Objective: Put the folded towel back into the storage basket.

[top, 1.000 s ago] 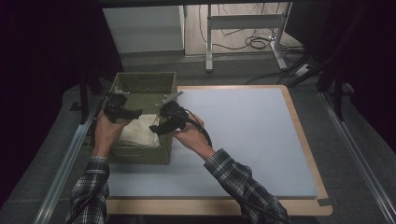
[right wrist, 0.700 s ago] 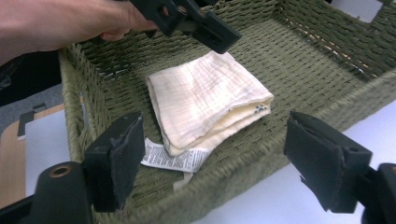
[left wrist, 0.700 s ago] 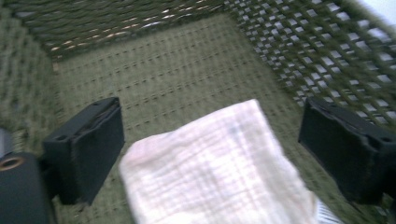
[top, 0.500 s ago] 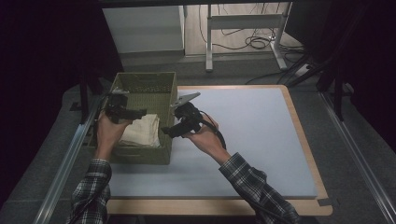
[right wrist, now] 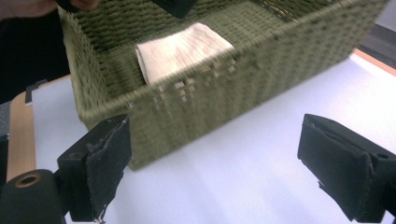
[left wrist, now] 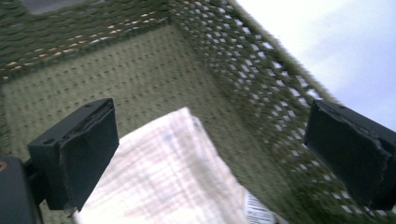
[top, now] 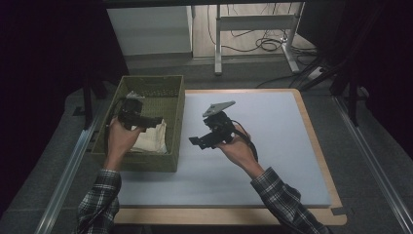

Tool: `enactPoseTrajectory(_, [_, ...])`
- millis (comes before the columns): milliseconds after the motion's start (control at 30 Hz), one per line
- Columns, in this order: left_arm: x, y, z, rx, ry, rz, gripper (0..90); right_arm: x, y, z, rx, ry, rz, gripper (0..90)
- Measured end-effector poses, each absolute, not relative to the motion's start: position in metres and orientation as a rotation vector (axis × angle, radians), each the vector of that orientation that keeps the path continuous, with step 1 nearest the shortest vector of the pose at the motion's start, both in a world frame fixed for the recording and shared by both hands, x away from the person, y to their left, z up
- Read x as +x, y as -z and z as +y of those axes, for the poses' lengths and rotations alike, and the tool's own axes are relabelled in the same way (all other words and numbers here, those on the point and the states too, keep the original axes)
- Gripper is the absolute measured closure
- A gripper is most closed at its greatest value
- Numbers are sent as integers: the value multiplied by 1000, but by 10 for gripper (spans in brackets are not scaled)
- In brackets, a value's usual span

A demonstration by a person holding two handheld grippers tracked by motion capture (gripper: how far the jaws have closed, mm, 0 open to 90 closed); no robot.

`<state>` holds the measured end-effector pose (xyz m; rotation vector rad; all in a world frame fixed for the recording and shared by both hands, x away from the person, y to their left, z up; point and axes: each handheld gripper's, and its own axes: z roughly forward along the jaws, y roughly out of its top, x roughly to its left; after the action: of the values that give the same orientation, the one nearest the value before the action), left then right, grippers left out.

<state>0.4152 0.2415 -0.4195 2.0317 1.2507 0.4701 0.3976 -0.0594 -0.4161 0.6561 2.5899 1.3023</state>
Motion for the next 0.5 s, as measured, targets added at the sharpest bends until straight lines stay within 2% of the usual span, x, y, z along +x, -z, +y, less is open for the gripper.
enactPoseTrajectory(500, [408, 419, 185, 2150, -456, 1187, 23, 394, 438, -125, 745, -1256, 2592, 58])
